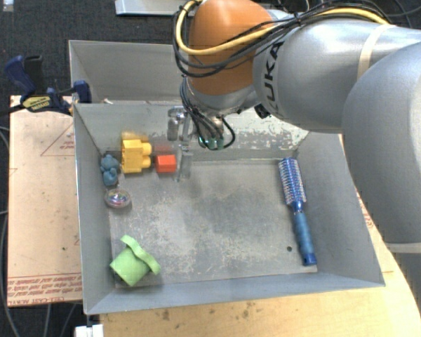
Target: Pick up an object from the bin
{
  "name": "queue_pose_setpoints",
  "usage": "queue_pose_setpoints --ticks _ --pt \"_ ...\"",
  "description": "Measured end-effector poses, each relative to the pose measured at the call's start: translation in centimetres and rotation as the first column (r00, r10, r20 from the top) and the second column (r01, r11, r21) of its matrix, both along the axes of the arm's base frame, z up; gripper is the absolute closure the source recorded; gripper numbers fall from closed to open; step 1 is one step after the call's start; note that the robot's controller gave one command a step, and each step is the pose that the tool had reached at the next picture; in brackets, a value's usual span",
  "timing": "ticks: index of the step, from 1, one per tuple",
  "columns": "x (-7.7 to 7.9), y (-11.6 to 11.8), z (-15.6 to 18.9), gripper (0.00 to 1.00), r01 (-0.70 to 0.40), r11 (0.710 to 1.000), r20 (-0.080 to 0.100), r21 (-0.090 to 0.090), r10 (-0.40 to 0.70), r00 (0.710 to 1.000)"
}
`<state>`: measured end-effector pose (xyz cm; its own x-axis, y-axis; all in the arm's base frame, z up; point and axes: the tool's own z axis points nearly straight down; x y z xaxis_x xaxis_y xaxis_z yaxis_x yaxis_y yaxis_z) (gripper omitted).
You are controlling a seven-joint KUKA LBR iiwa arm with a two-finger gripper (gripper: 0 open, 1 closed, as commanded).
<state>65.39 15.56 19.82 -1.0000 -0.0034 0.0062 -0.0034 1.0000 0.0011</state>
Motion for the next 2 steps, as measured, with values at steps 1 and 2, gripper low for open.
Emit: queue_pose_setpoints --ticks 1,2 --pt "-0.4 -0.1 -11.7 0.0 0.139 0.99 0.005 0.0 -0.139 0.99" --pt "-0.4 -5.0 -10.8 0.0 0.189 0.982 0.008 -0.001 -0.189 0.982"
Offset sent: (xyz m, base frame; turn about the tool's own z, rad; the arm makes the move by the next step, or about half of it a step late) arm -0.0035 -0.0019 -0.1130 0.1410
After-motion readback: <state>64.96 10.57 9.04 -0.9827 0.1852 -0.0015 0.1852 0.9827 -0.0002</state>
